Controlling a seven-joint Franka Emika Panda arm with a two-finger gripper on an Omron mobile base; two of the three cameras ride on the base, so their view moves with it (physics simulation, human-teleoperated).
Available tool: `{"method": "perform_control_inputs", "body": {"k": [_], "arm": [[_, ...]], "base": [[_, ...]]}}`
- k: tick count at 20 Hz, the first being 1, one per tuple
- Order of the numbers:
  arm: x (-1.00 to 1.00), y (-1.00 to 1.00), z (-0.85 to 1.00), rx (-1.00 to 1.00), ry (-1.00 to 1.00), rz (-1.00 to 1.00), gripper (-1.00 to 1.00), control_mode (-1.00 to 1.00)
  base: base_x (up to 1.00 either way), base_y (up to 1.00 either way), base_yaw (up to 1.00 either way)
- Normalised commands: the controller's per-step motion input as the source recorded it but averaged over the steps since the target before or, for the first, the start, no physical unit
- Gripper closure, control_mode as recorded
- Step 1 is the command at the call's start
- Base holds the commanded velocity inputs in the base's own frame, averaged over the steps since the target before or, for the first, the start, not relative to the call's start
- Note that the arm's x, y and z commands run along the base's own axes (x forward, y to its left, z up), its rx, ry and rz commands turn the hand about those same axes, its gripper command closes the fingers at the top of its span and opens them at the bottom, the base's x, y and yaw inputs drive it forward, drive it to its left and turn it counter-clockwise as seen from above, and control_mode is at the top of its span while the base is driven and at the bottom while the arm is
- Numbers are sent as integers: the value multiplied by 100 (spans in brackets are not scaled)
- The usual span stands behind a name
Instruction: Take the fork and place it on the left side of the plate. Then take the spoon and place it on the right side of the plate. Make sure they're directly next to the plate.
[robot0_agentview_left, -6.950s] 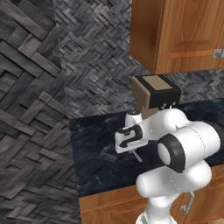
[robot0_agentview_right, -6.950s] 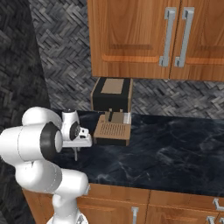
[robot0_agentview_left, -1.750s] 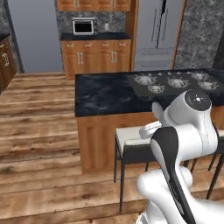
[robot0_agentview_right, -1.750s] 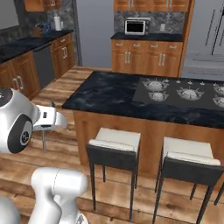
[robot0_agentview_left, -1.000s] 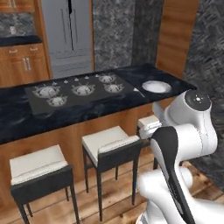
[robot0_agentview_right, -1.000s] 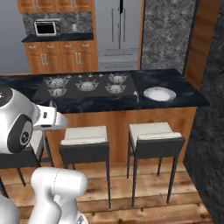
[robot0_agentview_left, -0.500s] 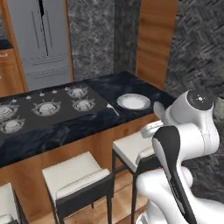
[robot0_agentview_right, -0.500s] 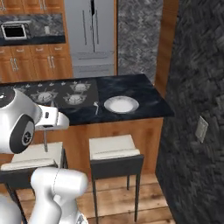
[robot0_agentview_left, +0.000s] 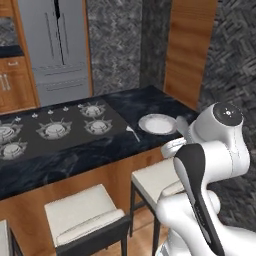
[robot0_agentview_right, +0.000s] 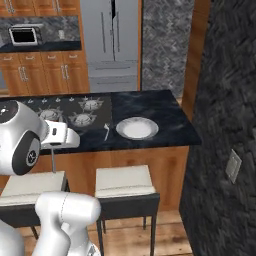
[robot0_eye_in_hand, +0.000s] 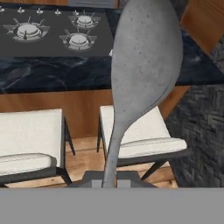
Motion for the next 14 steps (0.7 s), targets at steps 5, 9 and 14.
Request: {"method": "perform_control_inputs", "body": {"k": [5, 9, 14], "arm": [[0, 0, 0, 0, 0, 0, 100, 100], [0, 0, 0, 0, 0, 0, 100, 100], [0, 0, 0, 0, 0, 0, 100, 100]], "base": [[63, -58, 19], [28, -78, 15], [22, -83, 13]]}}
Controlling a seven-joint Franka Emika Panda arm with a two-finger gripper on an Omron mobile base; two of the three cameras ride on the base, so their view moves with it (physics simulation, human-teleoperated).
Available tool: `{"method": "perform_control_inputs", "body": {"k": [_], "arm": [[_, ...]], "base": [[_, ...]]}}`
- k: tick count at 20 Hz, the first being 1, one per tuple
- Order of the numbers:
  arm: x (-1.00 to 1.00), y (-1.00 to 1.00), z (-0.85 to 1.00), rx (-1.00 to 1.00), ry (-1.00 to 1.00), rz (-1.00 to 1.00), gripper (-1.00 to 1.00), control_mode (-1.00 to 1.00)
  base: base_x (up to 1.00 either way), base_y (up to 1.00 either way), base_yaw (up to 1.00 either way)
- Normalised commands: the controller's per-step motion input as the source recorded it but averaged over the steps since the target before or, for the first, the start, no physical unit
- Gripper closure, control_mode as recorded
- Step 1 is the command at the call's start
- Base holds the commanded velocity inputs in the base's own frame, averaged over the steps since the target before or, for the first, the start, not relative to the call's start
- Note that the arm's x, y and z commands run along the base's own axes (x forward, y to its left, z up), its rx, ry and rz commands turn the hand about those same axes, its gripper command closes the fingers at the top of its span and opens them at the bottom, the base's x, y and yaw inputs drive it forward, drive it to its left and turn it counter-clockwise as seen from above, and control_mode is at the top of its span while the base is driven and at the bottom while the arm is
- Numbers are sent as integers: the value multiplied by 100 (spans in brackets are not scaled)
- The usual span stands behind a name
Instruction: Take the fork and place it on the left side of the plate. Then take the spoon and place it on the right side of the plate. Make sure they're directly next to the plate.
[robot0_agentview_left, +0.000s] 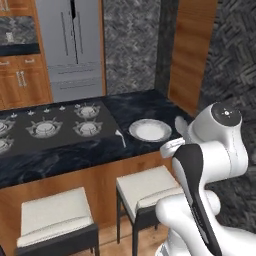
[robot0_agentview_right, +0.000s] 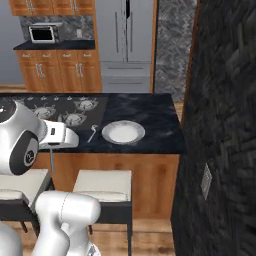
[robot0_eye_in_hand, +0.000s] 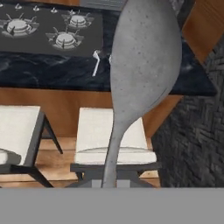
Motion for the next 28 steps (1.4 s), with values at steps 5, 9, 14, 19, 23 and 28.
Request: {"method": "perform_control_inputs", "body": {"k": [5, 9, 14, 19, 23, 28], "arm": [[0, 0, 0, 0, 0, 0, 100, 100], [0, 0, 0, 0, 0, 0, 100, 100], [0, 0, 0, 0, 0, 0, 100, 100], [40, -5, 0, 0, 7, 0, 100, -100], [100, -24, 0, 0, 28, -5, 100, -100], [92, -45, 0, 0, 33, -15, 100, -100]], "base": [[50, -69, 11], [91, -24, 9], [90, -2, 10], [56, 0, 4], [0, 0, 0], [0, 0, 0]]}}
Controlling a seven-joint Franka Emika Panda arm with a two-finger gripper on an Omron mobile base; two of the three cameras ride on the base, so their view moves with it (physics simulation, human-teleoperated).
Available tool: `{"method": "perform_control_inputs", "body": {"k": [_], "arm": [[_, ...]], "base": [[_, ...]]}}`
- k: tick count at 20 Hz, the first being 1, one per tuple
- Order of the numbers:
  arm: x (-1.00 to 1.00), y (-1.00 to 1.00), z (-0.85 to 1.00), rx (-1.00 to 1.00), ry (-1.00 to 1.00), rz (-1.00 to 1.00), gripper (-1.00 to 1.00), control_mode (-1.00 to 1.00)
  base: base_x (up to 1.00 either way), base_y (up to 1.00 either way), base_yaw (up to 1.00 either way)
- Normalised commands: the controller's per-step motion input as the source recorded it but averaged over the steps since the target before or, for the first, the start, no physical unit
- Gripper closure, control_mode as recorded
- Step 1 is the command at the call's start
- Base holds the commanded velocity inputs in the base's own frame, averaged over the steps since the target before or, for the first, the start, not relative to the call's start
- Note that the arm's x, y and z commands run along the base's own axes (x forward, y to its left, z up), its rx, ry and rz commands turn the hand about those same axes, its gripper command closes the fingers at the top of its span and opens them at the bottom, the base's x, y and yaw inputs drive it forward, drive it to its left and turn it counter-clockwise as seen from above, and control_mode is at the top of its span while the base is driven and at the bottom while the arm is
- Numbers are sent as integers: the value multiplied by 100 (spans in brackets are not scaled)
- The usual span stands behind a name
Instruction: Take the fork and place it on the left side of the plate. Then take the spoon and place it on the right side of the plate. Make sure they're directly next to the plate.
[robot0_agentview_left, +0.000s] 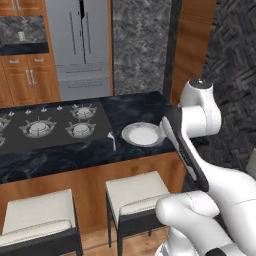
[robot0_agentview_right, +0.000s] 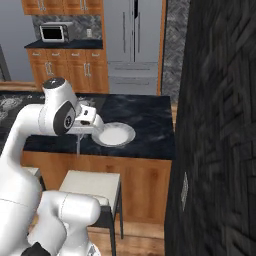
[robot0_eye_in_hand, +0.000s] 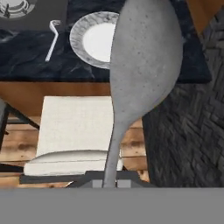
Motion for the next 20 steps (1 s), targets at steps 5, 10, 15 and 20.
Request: {"method": "perform_control_inputs", "body": {"k": [5, 10, 15, 20], "arm": [[73, -72, -16, 0, 28, -18, 100, -100], [61, -56, -36, 0, 19, -17, 100, -100], [71, -19, -49, 0, 2, -6, 100, -100], [72, -13, -27, 0, 0, -1, 100, -100]], "base": [[0, 0, 0], [0, 0, 0], [0, 0, 0], [0, 0, 0]]}}
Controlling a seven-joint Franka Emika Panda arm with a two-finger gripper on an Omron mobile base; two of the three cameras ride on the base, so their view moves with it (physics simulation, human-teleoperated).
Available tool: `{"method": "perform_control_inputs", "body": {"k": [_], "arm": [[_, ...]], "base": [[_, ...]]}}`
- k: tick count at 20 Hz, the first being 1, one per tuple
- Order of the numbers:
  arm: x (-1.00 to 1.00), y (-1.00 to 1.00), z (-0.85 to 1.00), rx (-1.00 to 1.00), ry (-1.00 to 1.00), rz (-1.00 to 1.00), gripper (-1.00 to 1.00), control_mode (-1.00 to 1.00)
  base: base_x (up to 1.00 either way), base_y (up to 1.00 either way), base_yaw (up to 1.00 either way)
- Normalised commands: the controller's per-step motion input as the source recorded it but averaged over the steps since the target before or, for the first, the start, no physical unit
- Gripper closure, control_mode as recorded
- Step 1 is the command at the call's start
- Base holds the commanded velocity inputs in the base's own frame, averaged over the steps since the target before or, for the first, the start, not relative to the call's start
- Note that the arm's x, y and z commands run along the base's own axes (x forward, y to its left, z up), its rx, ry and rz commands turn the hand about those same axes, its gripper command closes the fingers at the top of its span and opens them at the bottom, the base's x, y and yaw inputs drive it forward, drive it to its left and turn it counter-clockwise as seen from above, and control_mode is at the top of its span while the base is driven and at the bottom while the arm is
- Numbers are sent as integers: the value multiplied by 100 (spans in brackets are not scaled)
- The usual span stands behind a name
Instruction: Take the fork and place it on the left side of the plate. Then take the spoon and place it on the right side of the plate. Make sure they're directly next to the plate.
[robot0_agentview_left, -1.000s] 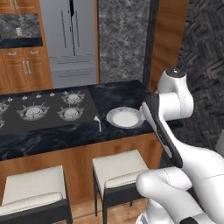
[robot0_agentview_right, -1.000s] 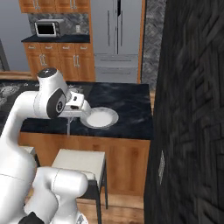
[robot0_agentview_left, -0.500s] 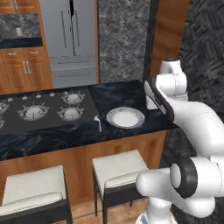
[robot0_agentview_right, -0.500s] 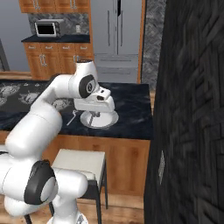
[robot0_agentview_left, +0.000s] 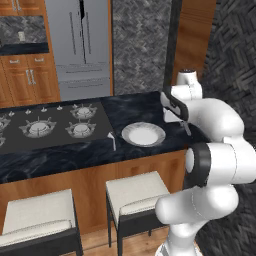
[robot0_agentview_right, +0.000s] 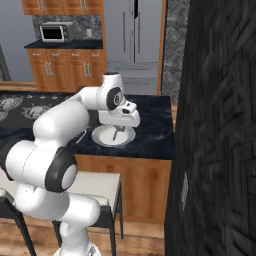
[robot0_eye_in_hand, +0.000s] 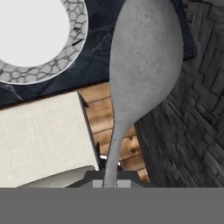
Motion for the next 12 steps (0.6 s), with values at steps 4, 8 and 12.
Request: {"method": "perform_control_inputs", "body": {"k": [4, 8, 12], "arm": [[63, -13, -34, 0, 0, 4, 100, -100], [48, -17, -34, 0, 0, 11, 100, -100], [37, -11, -36, 0, 0, 9, 100, -100]], "base": [[0, 0, 0], [0, 0, 0], [0, 0, 0]]}}
